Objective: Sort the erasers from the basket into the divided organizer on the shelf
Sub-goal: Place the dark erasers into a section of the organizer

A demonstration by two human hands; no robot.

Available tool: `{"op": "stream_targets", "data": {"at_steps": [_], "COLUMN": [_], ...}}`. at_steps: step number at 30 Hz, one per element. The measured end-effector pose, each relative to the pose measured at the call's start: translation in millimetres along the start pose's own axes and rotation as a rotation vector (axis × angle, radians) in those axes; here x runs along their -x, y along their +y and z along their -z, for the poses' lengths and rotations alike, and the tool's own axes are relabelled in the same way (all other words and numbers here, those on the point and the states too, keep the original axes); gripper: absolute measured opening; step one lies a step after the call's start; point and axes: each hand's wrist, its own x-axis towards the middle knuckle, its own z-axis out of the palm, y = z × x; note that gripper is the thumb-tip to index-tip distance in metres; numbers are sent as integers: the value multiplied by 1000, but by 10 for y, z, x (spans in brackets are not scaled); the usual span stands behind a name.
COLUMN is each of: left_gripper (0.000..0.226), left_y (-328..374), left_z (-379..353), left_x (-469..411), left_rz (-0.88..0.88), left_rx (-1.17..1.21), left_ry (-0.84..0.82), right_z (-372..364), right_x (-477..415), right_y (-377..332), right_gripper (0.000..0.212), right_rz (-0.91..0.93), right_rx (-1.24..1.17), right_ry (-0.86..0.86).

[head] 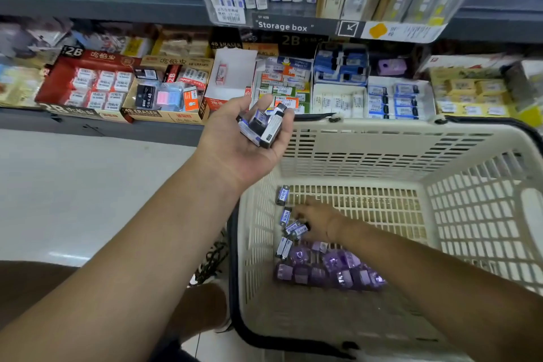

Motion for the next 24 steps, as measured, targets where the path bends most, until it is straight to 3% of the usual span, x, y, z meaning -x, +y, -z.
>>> {"op": "stream_targets", "data": {"at_steps": [5, 12, 18, 21, 24], "left_gripper": [29, 26, 33, 34, 36], "left_y": [-38, -67, -47, -89, -115], "left_z": [2, 38, 88, 101, 36], "left_x": [-24, -37, -82, -117, -106], "left_rz": [2, -26, -3, 29, 38], "left_rx": [-12, -8, -2, 1, 47], "left_ry": [25, 28, 0, 19, -15], "right_z": [-63, -106, 234, 795, 1418], "right_x": [-26, -1, 327, 673, 1165], "right_y": [25, 12, -6, -98, -334], "right_gripper": [61, 54, 36, 24, 23], "right_rz": [27, 81, -28, -51, -33], "right_rx": [34, 138, -92, -269, -644], "right_ry": [21, 94, 213, 430, 667]}}
